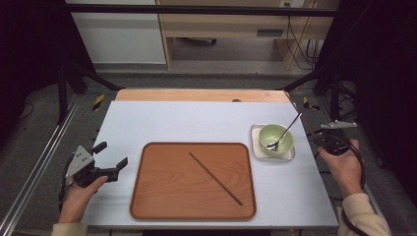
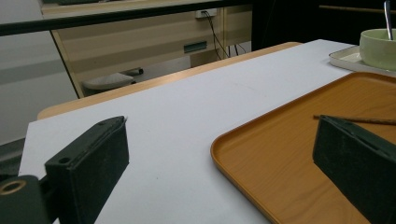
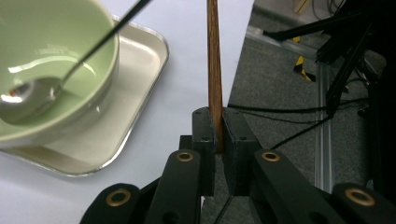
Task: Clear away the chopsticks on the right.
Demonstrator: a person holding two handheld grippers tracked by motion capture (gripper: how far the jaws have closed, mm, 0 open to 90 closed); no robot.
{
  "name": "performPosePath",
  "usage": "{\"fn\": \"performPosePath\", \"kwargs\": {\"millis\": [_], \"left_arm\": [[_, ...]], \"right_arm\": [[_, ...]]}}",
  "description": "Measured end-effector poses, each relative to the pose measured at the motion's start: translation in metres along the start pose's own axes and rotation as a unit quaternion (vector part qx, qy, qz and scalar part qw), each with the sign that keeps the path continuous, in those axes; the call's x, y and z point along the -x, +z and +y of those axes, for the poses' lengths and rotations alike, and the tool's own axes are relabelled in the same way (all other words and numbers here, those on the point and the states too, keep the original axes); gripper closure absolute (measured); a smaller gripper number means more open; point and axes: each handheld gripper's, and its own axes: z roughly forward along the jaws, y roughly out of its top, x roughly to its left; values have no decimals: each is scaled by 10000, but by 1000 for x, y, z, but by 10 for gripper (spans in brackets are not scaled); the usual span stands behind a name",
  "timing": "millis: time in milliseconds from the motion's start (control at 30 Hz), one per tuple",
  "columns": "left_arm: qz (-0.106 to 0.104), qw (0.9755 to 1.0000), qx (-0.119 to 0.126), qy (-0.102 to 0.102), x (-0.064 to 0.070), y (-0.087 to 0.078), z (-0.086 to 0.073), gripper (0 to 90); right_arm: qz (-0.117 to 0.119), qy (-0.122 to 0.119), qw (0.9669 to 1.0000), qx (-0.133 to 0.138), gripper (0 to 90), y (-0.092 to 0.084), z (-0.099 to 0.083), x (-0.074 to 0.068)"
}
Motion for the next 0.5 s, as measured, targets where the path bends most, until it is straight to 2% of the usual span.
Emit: {"fn": "performPosePath", "kwargs": {"millis": [67,167,267,400,500], "left_arm": [[3,10000,4,1,0,0,0,33],[6,10000,12,2,0,-1,1,33],[11,10000,23,1,0,-1,1,33],[13,10000,37,2,0,-1,2,33],[12,10000,35,16,0,-1,2,33]], "right_arm": [[-41,98,9999,106,847,-7,2,2],[17,198,9995,248,847,-19,7,1],[94,186,9989,431,847,-32,12,-3],[202,97,9979,611,847,-48,20,-16],[436,123,9965,704,847,-59,27,-30]]}}
